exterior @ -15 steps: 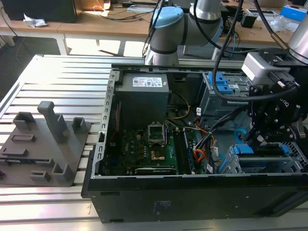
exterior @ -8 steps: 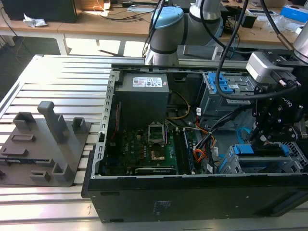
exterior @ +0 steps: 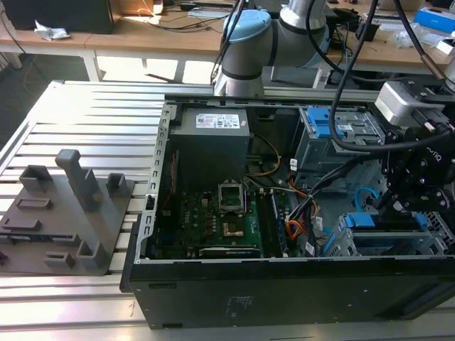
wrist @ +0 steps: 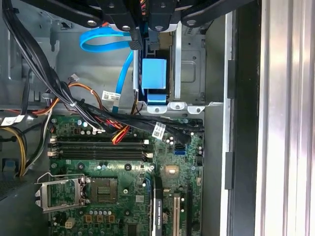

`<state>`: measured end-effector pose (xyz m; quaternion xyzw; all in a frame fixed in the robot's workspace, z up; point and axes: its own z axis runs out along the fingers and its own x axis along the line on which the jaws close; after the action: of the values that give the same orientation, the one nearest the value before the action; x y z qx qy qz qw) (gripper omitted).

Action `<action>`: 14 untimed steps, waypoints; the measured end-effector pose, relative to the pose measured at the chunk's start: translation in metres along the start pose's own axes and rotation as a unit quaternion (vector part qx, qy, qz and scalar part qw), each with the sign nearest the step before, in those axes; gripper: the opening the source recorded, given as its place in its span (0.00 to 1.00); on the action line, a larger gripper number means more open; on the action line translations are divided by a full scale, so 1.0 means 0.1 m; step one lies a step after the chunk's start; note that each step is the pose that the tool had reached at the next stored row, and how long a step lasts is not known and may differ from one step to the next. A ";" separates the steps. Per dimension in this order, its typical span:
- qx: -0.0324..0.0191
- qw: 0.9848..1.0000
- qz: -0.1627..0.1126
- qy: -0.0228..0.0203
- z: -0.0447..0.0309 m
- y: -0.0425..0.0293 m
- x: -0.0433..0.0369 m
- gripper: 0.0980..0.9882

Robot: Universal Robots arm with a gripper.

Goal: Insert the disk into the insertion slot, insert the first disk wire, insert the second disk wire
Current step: 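Insert the second disk wire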

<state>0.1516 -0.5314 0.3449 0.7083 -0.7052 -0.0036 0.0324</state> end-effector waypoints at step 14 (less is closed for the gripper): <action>0.000 1.000 0.010 -0.001 0.030 -0.059 -0.002 0.07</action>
<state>0.1573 -0.5313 0.3416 0.7008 -0.7126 -0.0045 0.0318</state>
